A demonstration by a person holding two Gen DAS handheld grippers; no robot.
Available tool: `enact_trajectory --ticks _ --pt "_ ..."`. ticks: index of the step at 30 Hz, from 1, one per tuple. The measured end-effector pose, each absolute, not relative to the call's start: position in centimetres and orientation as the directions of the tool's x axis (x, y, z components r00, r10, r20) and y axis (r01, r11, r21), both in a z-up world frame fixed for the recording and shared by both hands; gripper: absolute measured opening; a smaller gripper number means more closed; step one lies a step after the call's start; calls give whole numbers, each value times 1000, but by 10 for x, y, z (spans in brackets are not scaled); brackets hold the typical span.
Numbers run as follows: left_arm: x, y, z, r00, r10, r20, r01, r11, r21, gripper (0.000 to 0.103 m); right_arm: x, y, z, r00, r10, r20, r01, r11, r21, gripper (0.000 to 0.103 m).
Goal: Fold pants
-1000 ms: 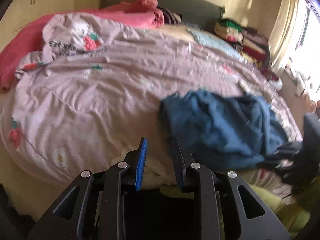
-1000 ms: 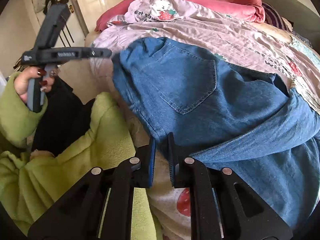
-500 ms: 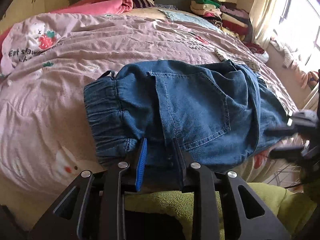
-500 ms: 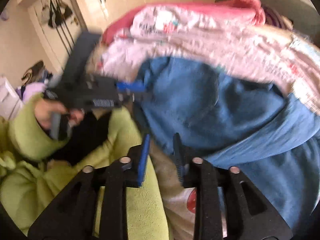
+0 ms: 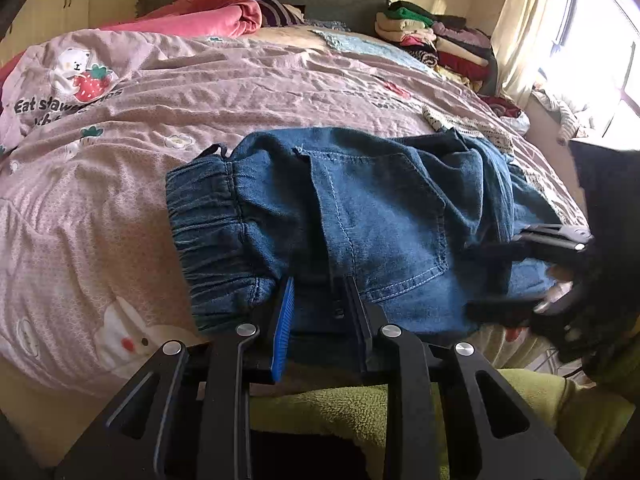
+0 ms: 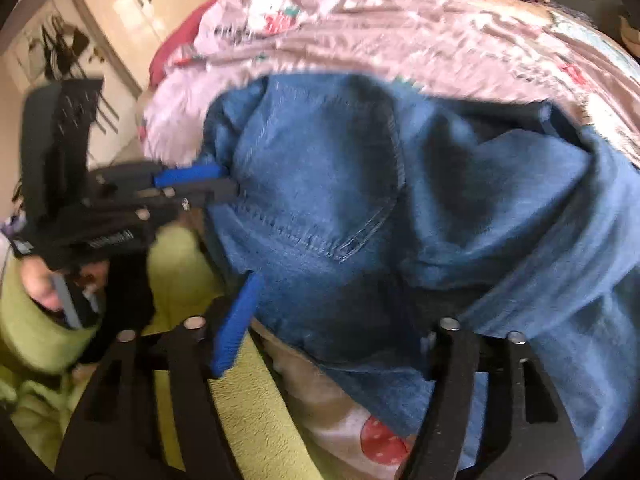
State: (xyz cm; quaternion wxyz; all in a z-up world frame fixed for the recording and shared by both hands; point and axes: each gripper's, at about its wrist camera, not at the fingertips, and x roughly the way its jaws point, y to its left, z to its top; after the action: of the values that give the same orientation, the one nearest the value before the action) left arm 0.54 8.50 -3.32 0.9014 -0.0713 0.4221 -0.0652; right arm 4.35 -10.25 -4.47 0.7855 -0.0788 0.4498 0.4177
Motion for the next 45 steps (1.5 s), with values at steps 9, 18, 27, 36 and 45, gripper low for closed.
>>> enact_trajectory --ticks 9,18,27,36,45 --pt "-11 79 2 694 -164 -701 63 984 -167 55 59 -166 -5 425 570 -703 -615 752 237 75" --pt "-9 52 30 709 -205 -674 134 979 -156 76 89 -221 25 583 478 -657 -489 852 186 84" --pt "18 -15 8 595 -330 -733 271 941 -203 77 155 -208 31 606 421 -675 -463 877 131 85" --pt "56 -70 -15 499 -386 -776 386 901 -200 57 239 -163 -5 548 316 -775 -442 896 53 85" --pt "82 -101 -46 446 -350 -824 418 895 -154 44 286 -159 -47 517 254 -817 -364 930 59 44"
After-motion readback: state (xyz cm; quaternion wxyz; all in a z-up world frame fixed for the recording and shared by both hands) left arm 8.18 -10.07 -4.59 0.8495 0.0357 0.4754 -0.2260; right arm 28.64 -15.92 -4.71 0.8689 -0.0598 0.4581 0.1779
